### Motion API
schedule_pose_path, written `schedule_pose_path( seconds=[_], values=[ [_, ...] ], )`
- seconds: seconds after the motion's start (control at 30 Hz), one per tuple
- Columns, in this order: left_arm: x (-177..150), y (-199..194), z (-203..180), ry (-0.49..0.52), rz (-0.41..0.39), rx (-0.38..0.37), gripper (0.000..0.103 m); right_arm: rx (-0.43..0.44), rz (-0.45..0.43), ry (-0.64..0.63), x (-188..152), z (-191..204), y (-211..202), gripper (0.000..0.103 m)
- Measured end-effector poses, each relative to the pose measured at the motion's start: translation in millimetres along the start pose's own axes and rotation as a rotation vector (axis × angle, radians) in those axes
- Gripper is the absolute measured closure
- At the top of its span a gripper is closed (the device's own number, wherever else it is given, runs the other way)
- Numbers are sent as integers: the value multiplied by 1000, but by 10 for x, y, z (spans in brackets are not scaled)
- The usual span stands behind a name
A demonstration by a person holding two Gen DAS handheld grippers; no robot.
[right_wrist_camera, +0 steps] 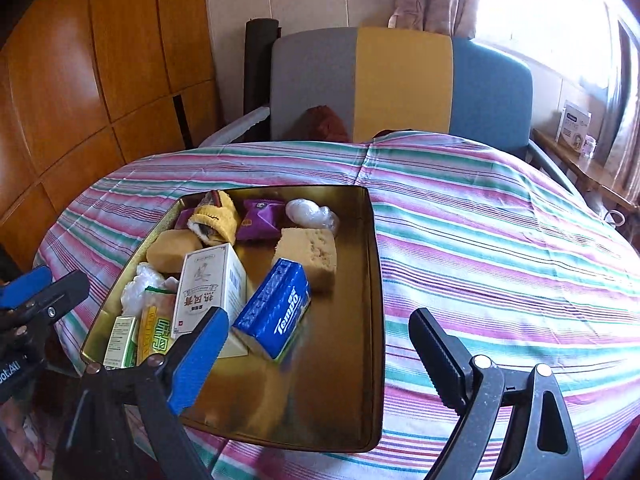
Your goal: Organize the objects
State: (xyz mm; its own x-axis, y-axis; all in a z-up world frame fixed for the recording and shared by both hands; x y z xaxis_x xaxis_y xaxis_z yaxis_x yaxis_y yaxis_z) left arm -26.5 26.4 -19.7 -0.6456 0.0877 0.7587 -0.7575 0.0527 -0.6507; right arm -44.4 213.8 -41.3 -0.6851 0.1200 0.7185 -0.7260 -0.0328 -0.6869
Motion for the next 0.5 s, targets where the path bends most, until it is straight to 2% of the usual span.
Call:
schedule_pose_path(
  seconds=[0.17, 0.3, 0.5],
  values=[
    [-13, 0, -21, 3, -1, -12, 32, 7, 3, -4, -20, 32, 1, 11],
    [-6, -19, -19, 14, -26, 2, 41, 10, 17, -8, -56, 42, 21, 11],
    [14, -9, 10, 11, -20, 0, 41, 15, 27, -17, -85, 85, 46, 11]
  ],
)
Point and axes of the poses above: each gripper's, at about its wrist camera, not at the fingertips, and y roughly the way its jaws point, z to its left, x to its top, the point moved 5 cm from there along y, roughly the way its jaws point, and after that the axes turned 5 degrees about y, right-handed, at the moved point
